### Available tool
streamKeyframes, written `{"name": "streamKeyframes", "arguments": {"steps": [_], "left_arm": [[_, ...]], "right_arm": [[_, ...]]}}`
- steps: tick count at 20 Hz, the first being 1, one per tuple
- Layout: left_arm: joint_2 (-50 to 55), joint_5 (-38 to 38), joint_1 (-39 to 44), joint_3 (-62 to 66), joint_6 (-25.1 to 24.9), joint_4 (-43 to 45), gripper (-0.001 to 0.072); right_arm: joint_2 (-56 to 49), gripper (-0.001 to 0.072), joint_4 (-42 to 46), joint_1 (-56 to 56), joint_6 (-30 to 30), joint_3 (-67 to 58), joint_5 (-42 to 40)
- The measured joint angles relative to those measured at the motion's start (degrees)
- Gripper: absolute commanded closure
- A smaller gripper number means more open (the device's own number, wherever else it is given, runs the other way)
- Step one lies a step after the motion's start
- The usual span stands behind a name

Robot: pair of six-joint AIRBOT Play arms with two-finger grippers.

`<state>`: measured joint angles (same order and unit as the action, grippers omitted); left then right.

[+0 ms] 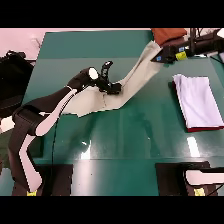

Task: Fold the shirts.

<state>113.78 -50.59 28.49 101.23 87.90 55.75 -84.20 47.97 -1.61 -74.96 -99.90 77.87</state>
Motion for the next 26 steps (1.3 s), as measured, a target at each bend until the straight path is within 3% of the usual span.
{"name": "streamKeyframes", "arguments": {"steps": [6,13,15,20,26], "left_arm": [[-0.98,-5.95,-3.58,6.49,0.17,2.95,0.0681],[-12.22,-14.38,-18.69,14.86,-0.63,7.50,0.0681],[-15.82,-16.15,-23.30,15.52,-0.92,8.28,0.0681],[-20.52,-21.29,-30.32,16.09,-1.25,9.05,0.0681],[-21.62,-23.74,-30.93,16.20,-1.40,9.16,0.0681]], "right_arm": [[0.15,0.0696,0.00,-7.28,-1.40,-4.68,-1.51],[-8.68,0.0682,-5.44,-22.62,0.63,-7.54,-12.20],[-14.56,0.0340,-7.52,-27.65,1.66,-12.07,-15.98],[-22.34,0.0317,-9.77,-34.40,2.82,-16.11,-21.73],[-15.43,0.0310,-5.51,-24.37,3.30,-0.52,-19.61]]}}
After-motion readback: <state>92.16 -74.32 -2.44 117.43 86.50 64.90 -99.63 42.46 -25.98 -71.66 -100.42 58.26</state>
